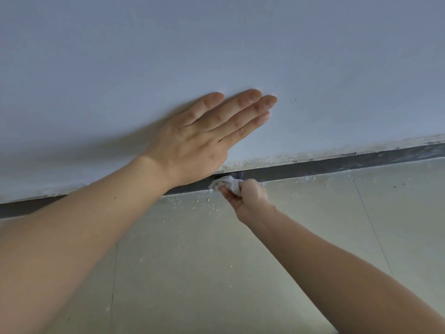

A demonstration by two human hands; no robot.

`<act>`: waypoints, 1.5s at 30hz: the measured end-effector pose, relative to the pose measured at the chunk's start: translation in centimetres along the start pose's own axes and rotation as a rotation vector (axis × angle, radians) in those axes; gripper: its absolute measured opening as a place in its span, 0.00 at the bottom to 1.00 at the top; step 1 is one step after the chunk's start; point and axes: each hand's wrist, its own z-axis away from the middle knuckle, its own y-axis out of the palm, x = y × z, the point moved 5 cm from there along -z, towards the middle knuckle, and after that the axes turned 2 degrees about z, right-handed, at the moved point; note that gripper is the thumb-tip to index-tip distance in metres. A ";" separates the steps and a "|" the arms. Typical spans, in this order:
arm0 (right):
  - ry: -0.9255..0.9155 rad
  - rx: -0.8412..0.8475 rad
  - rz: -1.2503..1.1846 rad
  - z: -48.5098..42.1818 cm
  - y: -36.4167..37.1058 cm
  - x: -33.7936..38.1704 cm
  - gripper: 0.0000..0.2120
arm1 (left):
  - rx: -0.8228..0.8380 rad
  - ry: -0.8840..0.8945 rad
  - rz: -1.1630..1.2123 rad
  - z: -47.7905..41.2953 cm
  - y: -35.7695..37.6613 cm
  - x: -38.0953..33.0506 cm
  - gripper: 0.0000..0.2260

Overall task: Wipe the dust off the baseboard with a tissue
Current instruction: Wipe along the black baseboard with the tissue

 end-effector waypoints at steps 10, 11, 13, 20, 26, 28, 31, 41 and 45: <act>-0.346 -0.273 -0.144 1.3 -17.8 14.5 0.16 | 0.095 -0.096 0.102 -2.3 -1.1 -2.4 0.30; -0.344 -0.295 -0.078 1.6 -18.7 15.0 0.15 | 0.096 -0.093 0.104 -3.3 -1.2 -2.8 0.30; -0.306 -0.326 0.110 1.9 -19.9 15.3 0.13 | 0.075 -0.099 0.113 -5.7 -1.4 -3.8 0.30; -0.072 0.015 0.268 -1.1 -18.1 11.4 0.07 | -0.025 0.006 0.099 -15.7 -1.2 -10.4 0.31; -0.067 0.119 -0.059 -2.9 -18.9 13.7 0.14 | 0.053 0.002 -0.016 -20.0 -0.4 -11.6 0.35; -0.108 0.036 -0.156 -2.9 -21.3 15.4 0.13 | 0.052 -0.018 -0.054 -19.9 -0.2 -11.4 0.34; -0.201 -0.153 -0.325 -3.4 -26.6 18.2 0.11 | 0.066 -0.068 -0.074 -19.9 0.1 -12.3 0.31; -0.048 0.050 0.027 -3.1 -23.0 13.4 0.10 | 0.005 -0.167 -0.101 -20.1 1.2 -13.3 0.33; -0.063 0.043 -0.046 -4.3 -21.1 13.8 0.08 | -0.015 -0.162 -0.084 -20.2 1.3 -13.3 0.33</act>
